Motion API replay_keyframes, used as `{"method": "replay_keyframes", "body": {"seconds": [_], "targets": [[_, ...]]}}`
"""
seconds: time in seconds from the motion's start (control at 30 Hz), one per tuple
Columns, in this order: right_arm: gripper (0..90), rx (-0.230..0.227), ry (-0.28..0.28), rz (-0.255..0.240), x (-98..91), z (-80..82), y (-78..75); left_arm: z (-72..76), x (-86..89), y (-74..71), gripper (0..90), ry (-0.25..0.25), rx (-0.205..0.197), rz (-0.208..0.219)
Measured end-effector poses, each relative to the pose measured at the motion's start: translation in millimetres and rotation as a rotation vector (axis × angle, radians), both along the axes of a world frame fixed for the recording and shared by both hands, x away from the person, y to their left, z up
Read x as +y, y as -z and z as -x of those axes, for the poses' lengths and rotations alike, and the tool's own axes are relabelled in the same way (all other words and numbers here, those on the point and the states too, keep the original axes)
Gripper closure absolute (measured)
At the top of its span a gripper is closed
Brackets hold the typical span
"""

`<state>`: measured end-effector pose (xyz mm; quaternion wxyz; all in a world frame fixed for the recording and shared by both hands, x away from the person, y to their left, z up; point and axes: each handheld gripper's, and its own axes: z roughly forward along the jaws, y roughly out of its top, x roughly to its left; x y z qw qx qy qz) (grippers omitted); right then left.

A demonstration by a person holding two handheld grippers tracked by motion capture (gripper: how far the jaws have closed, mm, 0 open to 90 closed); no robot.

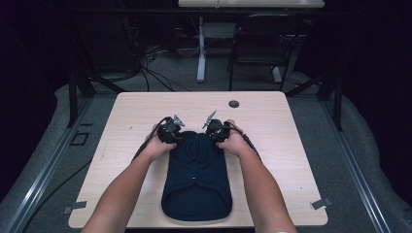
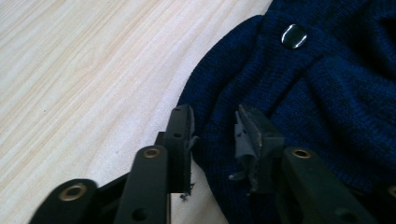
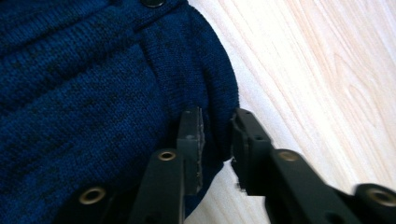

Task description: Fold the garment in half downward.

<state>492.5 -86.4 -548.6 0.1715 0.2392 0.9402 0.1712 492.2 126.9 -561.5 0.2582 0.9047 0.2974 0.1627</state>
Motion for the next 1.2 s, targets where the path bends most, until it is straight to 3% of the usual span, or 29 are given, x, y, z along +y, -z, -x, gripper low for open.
{"method": "replay_keyframes", "body": {"seconds": [0.17,0.5,0.83,1.2], "targets": [[80.5,-0.006,0.009,0.021,2.9,3.2,-1.1,1.6,-1.7,-1.8,74.8,-0.002,-0.001,-0.013],[82.5,-0.016,0.001,-0.015,-3.5,5.9,-8.7,3.4,-0.7,-8.5,78.2,0.002,-0.009,0.002],[82.8,-0.055,-0.019,-0.071,-9.1,8.9,-30.9,8.3,8.2,-30.7,78.5,0.004,-0.049,0.053],[83.1,-0.116,-0.059,-0.089,-15.4,19.5,-60.4,17.1,12.1,-62.6,78.6,0.03,-0.107,0.079]]}}
